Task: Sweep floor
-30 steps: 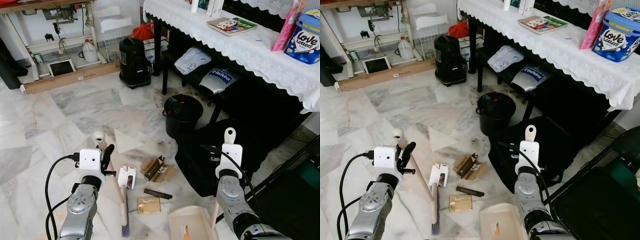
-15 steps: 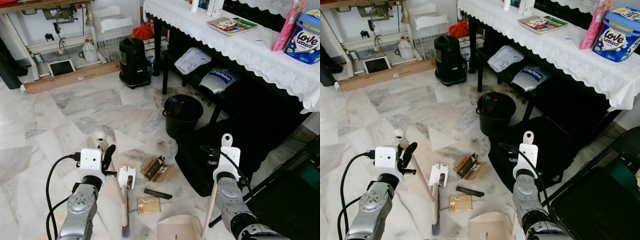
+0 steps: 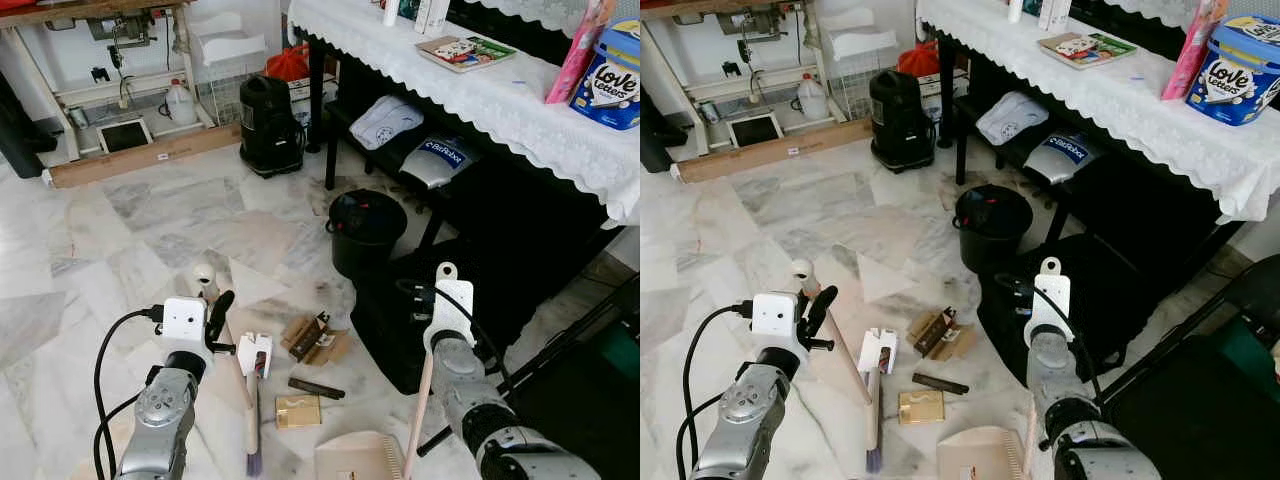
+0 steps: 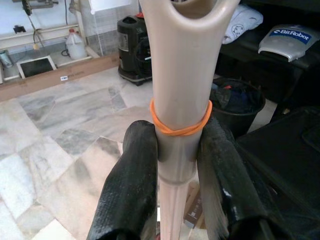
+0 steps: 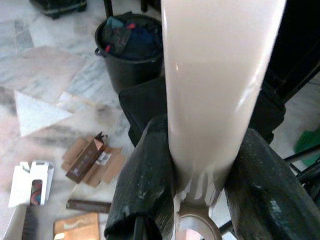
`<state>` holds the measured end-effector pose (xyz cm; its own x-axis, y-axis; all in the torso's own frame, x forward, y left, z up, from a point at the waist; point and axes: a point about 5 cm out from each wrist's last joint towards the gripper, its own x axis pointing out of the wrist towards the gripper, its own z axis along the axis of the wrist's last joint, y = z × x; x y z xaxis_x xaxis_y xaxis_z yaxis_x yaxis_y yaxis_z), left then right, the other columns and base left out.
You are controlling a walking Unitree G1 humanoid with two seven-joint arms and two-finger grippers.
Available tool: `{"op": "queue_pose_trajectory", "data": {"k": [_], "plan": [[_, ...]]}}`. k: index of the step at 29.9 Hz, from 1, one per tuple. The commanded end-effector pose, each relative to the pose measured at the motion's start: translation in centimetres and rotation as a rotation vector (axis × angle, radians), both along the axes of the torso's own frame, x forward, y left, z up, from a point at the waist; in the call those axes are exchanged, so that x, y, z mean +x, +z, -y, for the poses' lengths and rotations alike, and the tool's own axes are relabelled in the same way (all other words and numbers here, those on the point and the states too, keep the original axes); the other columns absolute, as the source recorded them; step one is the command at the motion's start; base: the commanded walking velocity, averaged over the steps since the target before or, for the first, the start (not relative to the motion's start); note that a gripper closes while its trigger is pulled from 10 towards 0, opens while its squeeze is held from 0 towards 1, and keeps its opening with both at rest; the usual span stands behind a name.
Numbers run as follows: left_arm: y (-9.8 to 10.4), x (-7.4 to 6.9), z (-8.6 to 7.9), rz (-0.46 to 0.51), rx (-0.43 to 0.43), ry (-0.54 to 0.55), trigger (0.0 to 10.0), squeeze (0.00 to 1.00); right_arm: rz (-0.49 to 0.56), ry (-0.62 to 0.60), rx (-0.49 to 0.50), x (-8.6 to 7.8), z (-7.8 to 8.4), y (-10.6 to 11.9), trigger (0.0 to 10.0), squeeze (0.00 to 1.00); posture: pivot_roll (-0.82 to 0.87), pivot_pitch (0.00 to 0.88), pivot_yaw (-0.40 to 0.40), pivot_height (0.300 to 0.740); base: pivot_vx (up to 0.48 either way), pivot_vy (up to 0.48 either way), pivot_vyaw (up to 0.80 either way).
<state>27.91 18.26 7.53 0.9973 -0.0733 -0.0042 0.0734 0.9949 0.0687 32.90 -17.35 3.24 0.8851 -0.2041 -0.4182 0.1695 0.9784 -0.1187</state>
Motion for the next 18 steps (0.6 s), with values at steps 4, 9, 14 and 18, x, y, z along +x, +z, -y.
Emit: {"op": "queue_pose_trajectory", "data": {"k": [4, 9, 14, 18], "plan": [[0.5, 0.1, 0.2, 0.015, -0.014, -0.015, 10.0, 0.0, -0.238, 0.011, 0.042, -2.5, 0.1, -3.3, 10.0, 0.0, 0.12, 0.105, -0.027, 0.74, 0.0, 0.0, 0.0], [0.5, 0.2, 0.2, 0.013, -0.012, -0.019, 10.0, 0.0, -0.262, 0.032, 0.05, -2.3, -0.1, -3.2, 10.0, 0.0, 0.12, 0.103, -0.026, 0.74, 0.0, 0.0, 0.0], [0.6, 0.2, 0.1, 0.022, -0.002, -0.013, 10.0, 0.0, -0.155, 0.016, 0.064, -1.4, -0.3, -2.0, 10.0, 0.0, 0.12, 0.104, -0.026, 0.74, 0.0, 0.0, 0.0], [0.8, 0.2, 0.0, 0.03, 0.0, -0.006, 10.0, 0.0, -0.038, 0.029, -0.004, -0.6, -0.1, -0.6, 10.0, 0.0, 0.13, 0.106, -0.025, 0.74, 0.0, 0.0, 0.0]]}}
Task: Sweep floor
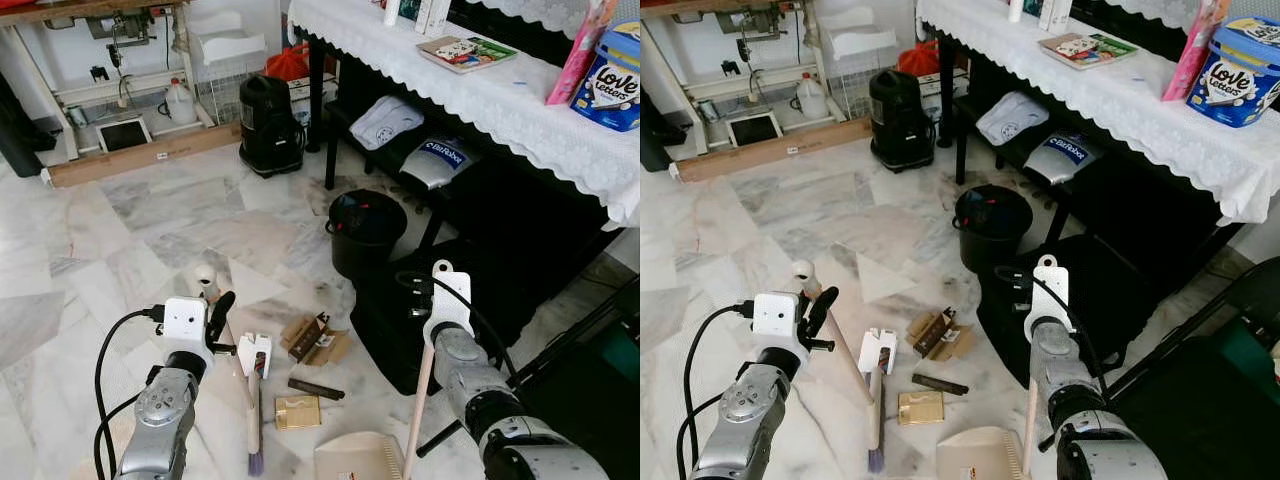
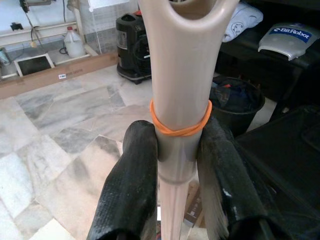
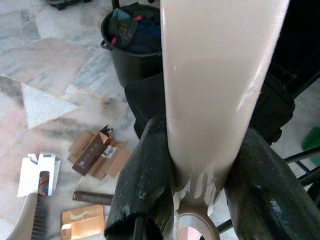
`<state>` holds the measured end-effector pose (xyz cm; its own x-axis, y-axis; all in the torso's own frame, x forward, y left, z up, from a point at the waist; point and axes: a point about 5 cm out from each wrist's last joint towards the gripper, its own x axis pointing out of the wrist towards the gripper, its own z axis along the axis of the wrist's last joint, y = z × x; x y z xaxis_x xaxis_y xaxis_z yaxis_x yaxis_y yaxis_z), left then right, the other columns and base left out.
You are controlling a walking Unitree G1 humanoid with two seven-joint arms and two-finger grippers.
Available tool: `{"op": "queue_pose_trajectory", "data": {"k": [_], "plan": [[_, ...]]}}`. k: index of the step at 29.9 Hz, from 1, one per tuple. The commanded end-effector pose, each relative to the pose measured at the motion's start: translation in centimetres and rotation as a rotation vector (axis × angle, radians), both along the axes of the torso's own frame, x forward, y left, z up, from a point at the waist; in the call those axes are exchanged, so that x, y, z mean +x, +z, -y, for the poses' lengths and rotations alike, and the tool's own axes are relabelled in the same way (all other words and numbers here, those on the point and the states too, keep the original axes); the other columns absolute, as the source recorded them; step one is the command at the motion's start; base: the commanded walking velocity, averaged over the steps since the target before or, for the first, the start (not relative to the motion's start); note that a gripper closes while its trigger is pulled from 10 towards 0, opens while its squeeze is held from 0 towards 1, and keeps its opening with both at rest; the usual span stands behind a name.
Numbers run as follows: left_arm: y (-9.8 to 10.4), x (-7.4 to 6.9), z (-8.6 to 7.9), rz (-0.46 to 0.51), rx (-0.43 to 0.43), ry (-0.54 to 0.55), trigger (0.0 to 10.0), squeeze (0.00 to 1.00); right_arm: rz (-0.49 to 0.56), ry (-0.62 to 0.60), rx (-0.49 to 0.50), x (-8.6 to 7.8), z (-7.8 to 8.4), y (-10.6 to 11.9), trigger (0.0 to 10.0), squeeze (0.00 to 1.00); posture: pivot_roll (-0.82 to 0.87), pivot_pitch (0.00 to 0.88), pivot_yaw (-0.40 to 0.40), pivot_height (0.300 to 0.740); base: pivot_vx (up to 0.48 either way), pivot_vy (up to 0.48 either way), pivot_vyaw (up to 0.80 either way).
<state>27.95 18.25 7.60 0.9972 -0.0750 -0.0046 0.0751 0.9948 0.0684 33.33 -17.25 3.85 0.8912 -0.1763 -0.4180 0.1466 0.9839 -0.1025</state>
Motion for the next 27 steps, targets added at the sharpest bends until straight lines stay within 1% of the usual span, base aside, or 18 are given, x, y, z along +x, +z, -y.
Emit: {"op": "queue_pose_trajectory", "data": {"k": [1, 5, 9, 13, 14, 16, 20, 25, 27], "plan": [[0.7, 0.2, 0.0, 0.031, 0.001, -0.004, 10.0, 0.0, -0.008, 0.007, -0.03, -0.8, 0.0, -0.9, 10.0, 0.0, 0.12, 0.106, -0.025, 0.74, 0.0, 0.0, 0.0], [0.8, 0.2, 0.0, 0.034, -0.001, -0.006, 10.0, 0.0, 0.069, 0.003, -0.031, -0.4, 0.1, 0.0, 10.0, 0.0, 0.12, 0.106, -0.025, 0.74, 0.0, 0.0, 0.0], [0.8, 0.2, 0.1, 0.037, -0.003, -0.007, 10.0, 0.0, 0.12, -0.01, -0.045, -0.3, 0.2, 0.4, 10.0, 0.0, 0.12, 0.106, -0.026, 0.74, 0.0, 0.0, 0.0], [0.8, 0.2, 0.1, 0.038, -0.003, -0.005, 10.0, 0.0, 0.145, -0.01, -0.04, -0.4, 0.2, 0.5, 10.0, 0.0, 0.13, 0.106, -0.026, 0.74, 0.0, 0.0, 0.0], [0.8, 0.2, 0.1, 0.038, -0.004, -0.004, 10.0, 0.0, 0.171, -0.012, -0.048, -0.4, 0.2, 0.7, 10.0, 0.0, 0.13, 0.106, -0.026, 0.74, 0.0, 0.0, 0.0], [0.8, 0.2, 0.0, 0.039, -0.003, -0.003, 10.0, 0.0, 0.188, -0.001, -0.063, -0.4, 0.1, 0.7, 10.0, 0.0, 0.13, 0.107, -0.026, 0.74, 0.0, 0.0, 0.0], [0.8, 0.2, 0.0, 0.041, -0.002, -0.002, 10.0, 0.0, 0.241, 0.001, -0.045, -0.4, -0.2, 1.2, 10.0, 0.0, 0.13, 0.105, -0.025, 0.74, 0.0, 0.0, 0.0], [0.8, 0.2, 0.1, 0.042, -0.003, -0.004, 10.0, 0.0, 0.242, 0.016, -0.053, -0.3, -0.3, 1.2, 10.0, 0.0, 0.13, 0.101, -0.025, 0.74, 0.0, 0.0, 0.0], [0.8, 0.2, 0.2, 0.042, -0.004, -0.008, 10.0, 0.0, 0.216, 0.027, -0.075, -0.7, -0.4, 0.5, 10.0, 0.0, 0.14, 0.098, -0.028, 0.74, 0.0, 0.0, 0.0]]}}
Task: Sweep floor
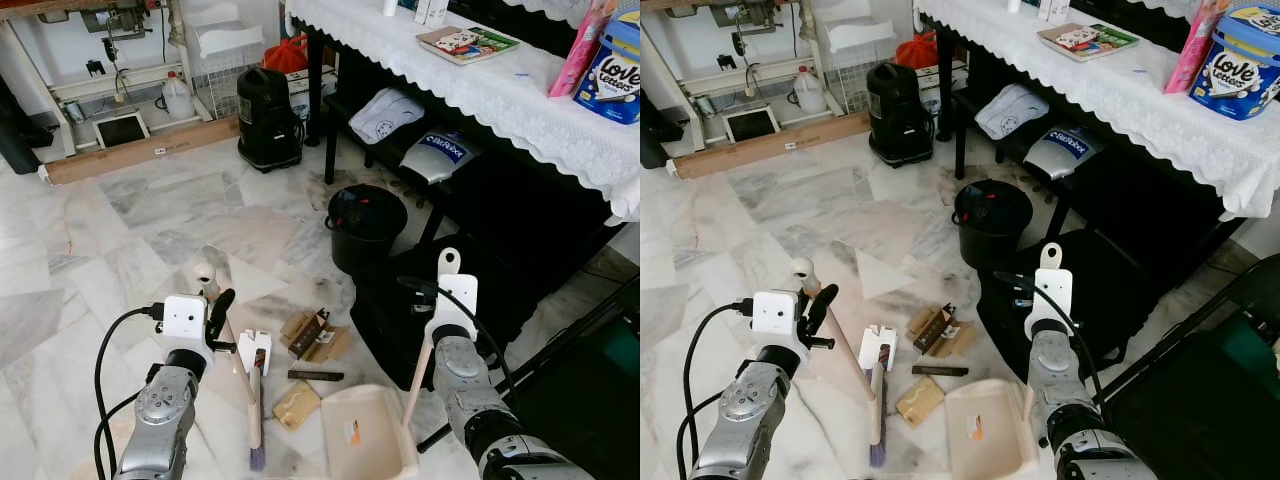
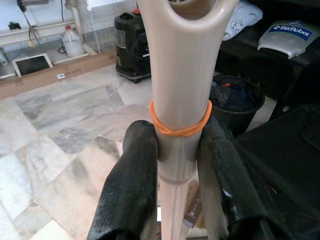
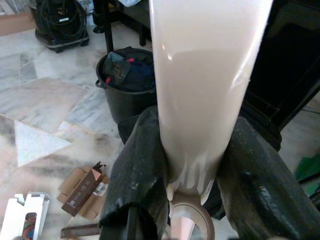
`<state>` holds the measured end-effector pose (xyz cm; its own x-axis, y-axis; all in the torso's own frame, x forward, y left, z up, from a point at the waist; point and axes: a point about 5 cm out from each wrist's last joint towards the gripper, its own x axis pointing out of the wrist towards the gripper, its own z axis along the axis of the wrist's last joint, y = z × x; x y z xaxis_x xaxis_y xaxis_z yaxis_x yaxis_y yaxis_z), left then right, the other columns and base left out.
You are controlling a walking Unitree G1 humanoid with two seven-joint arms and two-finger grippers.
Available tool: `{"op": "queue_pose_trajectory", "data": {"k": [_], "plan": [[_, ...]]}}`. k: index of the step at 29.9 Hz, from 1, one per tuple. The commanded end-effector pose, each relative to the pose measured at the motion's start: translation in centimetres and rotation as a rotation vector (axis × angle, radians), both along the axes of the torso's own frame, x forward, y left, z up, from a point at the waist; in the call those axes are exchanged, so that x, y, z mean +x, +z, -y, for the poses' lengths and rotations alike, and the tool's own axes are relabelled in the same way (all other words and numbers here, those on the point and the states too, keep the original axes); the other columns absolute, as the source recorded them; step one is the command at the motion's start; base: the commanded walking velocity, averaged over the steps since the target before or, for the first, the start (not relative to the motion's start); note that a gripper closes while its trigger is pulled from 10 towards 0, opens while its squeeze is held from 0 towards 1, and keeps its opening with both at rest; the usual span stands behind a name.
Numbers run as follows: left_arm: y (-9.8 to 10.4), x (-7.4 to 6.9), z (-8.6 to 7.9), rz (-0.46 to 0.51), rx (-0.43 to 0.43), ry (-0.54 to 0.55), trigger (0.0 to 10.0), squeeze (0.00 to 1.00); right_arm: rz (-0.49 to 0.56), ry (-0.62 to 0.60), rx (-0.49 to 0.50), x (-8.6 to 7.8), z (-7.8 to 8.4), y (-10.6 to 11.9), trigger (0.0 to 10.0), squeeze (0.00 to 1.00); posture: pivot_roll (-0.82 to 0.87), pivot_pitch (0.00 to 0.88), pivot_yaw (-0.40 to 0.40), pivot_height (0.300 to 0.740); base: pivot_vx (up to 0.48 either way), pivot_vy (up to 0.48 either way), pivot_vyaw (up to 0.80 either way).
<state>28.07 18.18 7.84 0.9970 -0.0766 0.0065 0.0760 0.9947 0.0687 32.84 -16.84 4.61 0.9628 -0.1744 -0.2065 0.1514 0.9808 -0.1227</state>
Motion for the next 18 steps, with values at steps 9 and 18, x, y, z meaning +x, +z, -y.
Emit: {"op": "queue_pose_trajectory", "data": {"k": [9, 18], "plan": [[0.6, 0.1, -0.3, 0.038, 0.013, 0.022, 10.0, 0.0, -0.016, 0.006, -0.09, -1.2, -0.4, -1.3, 10.0, 0.0, 0.14, 0.092, -0.028, 0.74, 0.0, 0.0, 0.0], [0.5, 0.5, -0.5, 0.031, 0.028, 0.046, 10.0, 0.0, 0.01, -0.074, -0.147, -1.6, 0.2, -1.4, 10.0, 0.0, 0.14, 0.093, -0.027, 0.74, 0.0, 0.0, 0.0]]}}
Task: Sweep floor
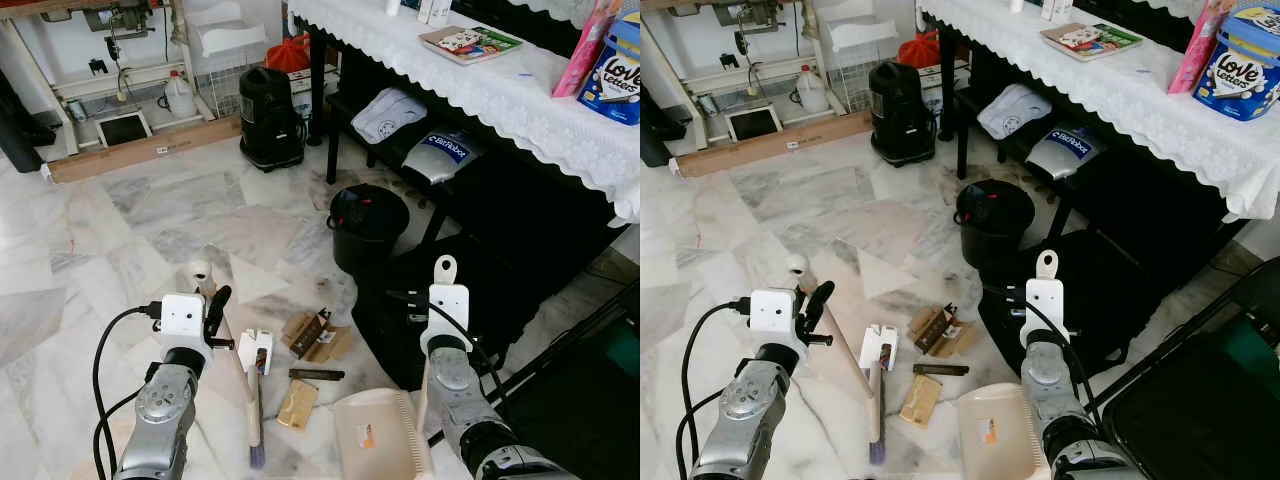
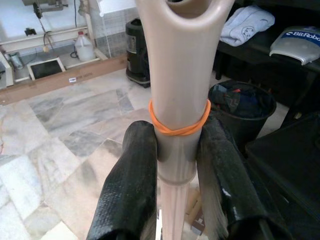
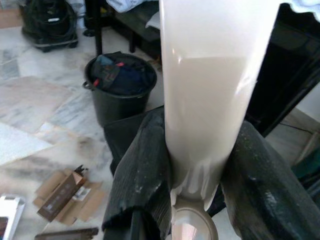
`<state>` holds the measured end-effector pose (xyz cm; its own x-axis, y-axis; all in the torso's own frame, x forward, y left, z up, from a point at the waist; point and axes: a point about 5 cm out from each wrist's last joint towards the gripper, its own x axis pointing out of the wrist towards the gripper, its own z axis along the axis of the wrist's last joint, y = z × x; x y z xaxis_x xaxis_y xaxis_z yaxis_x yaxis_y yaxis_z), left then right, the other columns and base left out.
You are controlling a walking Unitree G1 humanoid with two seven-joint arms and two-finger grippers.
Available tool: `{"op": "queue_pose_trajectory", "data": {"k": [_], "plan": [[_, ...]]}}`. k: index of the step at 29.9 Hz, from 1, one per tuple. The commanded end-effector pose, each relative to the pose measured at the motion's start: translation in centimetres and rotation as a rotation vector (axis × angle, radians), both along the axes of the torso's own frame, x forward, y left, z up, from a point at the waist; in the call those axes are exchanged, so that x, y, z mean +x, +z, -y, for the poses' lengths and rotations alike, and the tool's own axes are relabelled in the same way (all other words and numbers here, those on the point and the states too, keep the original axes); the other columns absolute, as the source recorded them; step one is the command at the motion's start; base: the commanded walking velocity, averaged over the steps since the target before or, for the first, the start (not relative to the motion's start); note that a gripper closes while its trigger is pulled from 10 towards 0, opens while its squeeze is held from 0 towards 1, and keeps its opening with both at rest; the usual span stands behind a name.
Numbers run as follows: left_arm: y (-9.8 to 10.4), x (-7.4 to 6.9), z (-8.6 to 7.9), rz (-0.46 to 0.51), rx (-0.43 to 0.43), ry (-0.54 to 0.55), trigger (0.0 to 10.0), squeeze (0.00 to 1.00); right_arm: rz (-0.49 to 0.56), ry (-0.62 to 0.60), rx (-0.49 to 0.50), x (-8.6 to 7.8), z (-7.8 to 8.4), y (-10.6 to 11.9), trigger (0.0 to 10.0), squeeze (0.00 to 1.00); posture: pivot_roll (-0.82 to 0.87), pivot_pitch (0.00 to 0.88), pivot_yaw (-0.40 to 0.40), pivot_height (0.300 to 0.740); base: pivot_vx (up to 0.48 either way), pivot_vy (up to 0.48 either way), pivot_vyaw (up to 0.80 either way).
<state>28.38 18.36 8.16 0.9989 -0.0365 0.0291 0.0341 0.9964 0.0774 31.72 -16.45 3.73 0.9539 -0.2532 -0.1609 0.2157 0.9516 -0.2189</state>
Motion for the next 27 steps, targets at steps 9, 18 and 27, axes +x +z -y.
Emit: {"op": "queue_pose_trajectory", "data": {"k": [9, 18, 27], "plan": [[0.2, 0.2, -0.1, 0.014, 0.016, -0.001, 10.0, 0.0, 0.066, -0.042, -0.016, -0.3, 0.6, 0.3, 10.0, 0.0, 0.14, 0.096, -0.026, 0.74, 0.0, 0.0, 0.0], [0.4, 0.2, -0.1, 0.023, 0.009, -0.01, 10.0, 0.0, 0.092, -0.029, 0.021, -0.3, 0.4, 0.4, 10.0, 0.0, 0.14, 0.105, -0.021, 0.74, 0.0, 0.0, 0.0], [0.5, 0.3, 0.2, 0.023, 0.007, -0.022, 10.0, 0.0, 0.103, 0.008, 0.095, -0.2, -0.5, 0.5, 10.0, 0.0, 0.14, 0.104, -0.02, 0.74, 0.0, 0.0, 0.0]]}}
